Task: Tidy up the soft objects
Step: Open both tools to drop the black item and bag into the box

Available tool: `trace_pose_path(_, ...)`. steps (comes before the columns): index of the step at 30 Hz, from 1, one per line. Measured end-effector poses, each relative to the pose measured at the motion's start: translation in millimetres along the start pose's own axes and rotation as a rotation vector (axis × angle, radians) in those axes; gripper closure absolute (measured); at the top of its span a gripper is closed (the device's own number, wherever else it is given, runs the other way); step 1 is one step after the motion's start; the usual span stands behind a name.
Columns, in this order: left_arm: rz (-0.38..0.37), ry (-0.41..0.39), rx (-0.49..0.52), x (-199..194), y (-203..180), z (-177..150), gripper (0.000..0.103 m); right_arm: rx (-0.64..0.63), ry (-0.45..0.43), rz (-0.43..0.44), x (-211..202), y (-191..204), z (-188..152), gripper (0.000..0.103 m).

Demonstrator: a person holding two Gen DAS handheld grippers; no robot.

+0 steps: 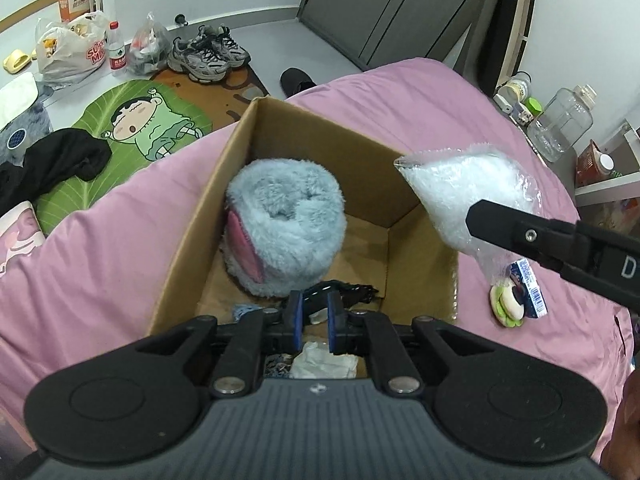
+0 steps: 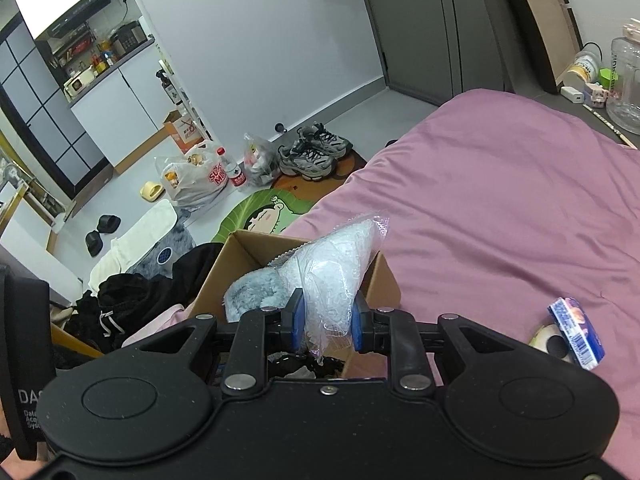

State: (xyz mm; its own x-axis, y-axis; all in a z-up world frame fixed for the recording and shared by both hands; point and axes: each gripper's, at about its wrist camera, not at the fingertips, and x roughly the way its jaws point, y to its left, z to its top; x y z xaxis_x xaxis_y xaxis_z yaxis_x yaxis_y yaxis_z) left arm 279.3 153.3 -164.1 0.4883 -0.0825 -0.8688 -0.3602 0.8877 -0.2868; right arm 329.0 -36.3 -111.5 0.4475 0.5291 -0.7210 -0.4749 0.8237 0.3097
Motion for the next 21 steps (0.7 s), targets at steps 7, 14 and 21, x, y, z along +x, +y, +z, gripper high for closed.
trace_pose_path(7, -0.004, 0.003, 0.009, -6, 3, 1, 0.085, 0.003, 0.012, -0.037, -1, 0, 0, 0.062)
trace_pose_path(14, 0.025, -0.025, 0.046, -19, -4, -2, 0.056, 0.025, 0.002, -0.066, -16, 0, 2, 0.058)
trace_pose_path(21, 0.038, -0.064, 0.072, -37, -14, -2, 0.035, 0.051, -0.023, -0.071, -40, -10, 6, 0.044)
